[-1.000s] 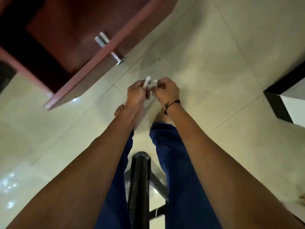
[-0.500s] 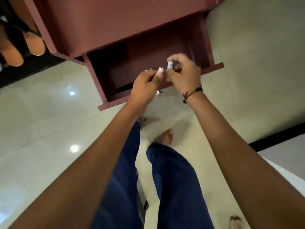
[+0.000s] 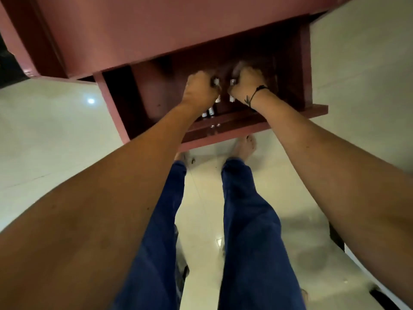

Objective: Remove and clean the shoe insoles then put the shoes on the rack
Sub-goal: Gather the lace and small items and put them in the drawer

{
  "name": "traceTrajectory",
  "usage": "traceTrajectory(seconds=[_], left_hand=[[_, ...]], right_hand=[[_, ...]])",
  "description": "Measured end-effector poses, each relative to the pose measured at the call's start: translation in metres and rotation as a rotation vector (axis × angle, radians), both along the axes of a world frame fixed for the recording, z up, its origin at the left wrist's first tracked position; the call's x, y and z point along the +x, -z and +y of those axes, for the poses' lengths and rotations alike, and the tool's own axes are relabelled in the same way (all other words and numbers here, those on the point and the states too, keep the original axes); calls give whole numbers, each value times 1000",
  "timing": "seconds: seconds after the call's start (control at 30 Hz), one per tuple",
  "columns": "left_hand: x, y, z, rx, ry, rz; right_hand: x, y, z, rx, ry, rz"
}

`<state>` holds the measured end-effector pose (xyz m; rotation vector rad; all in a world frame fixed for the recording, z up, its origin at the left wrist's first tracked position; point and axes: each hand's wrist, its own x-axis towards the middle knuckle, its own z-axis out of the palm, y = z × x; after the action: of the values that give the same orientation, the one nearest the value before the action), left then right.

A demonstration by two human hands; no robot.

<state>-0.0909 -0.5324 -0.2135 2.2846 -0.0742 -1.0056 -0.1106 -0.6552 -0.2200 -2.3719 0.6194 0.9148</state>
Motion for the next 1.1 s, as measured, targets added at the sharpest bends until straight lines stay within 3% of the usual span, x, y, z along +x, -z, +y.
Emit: traceTrajectory(seconds=[0.37,0.6,1.1], left_hand=[[1,53,-4,121,119,-40],[-2,61,-6,108,138,-67],[-9,56,5,188,308,-94]], right_hand=[[-1,38,-8,64,-207,-37],[-1,47,0,61,-346,-55],[-3,47,2,8,-411,-5]])
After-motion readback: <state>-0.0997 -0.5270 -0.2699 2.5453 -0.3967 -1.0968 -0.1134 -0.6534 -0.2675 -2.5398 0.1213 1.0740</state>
